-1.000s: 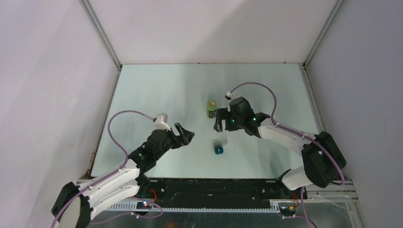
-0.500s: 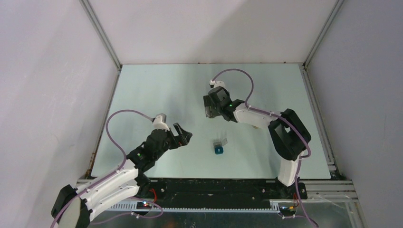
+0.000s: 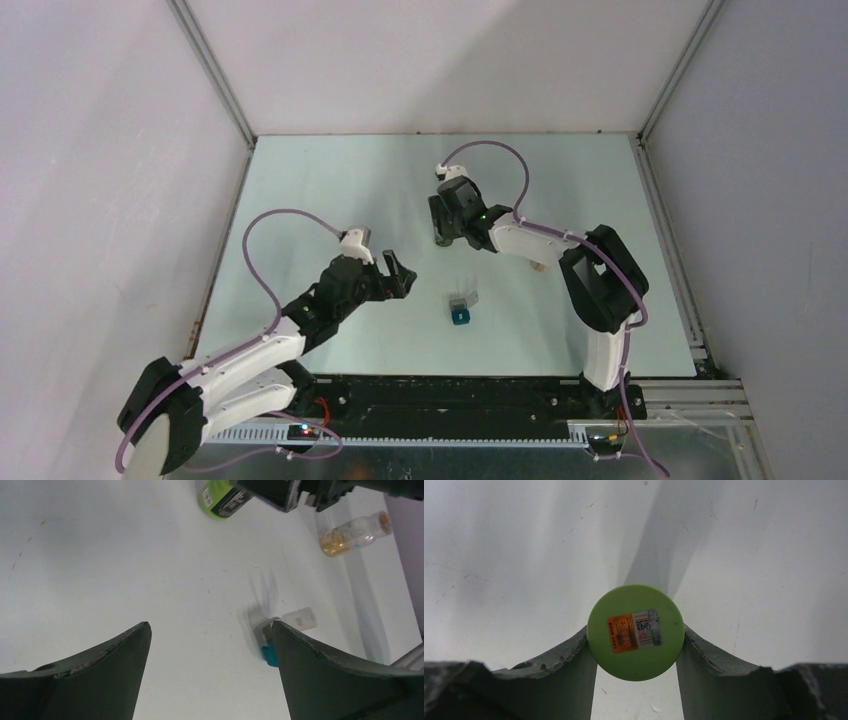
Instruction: Sort the pills into containers
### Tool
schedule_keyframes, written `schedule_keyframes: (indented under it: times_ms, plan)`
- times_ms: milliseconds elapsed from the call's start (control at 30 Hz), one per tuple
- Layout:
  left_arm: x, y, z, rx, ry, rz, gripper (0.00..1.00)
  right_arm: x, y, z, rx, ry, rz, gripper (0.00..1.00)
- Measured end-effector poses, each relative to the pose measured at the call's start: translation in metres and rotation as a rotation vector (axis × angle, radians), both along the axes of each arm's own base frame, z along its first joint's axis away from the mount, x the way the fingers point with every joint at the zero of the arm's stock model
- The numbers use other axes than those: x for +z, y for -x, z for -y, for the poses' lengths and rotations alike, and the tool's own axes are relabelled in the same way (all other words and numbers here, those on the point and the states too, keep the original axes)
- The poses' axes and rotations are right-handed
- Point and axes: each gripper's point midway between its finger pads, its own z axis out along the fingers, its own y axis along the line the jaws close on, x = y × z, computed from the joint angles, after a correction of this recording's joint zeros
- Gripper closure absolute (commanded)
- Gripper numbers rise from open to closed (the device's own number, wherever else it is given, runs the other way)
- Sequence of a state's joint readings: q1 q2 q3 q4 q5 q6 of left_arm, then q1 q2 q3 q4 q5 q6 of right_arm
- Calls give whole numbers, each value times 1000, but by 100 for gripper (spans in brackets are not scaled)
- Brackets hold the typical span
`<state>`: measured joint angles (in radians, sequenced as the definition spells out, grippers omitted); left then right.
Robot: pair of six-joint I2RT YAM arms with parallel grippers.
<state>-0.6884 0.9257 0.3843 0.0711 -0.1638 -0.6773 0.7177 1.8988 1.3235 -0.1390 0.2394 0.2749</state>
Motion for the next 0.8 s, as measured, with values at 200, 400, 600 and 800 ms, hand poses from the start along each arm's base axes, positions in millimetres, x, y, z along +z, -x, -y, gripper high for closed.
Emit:
schedule_keyframes:
  times_ms: [200, 400, 600, 800]
  plan:
    - [24, -6, 26, -190, -45, 120, 12, 22, 25, -3, 131, -67, -82, 69]
    - [67, -6, 59, -392, -34, 247, 12, 100, 75, -6, 362, -268, -141, 67]
    - [86, 1, 76, -530, -17, 319, 15, 151, 117, -6, 521, -376, -175, 66]
    - [88, 8, 81, -600, -27, 357, 15, 162, 150, -7, 643, -419, -268, 66]
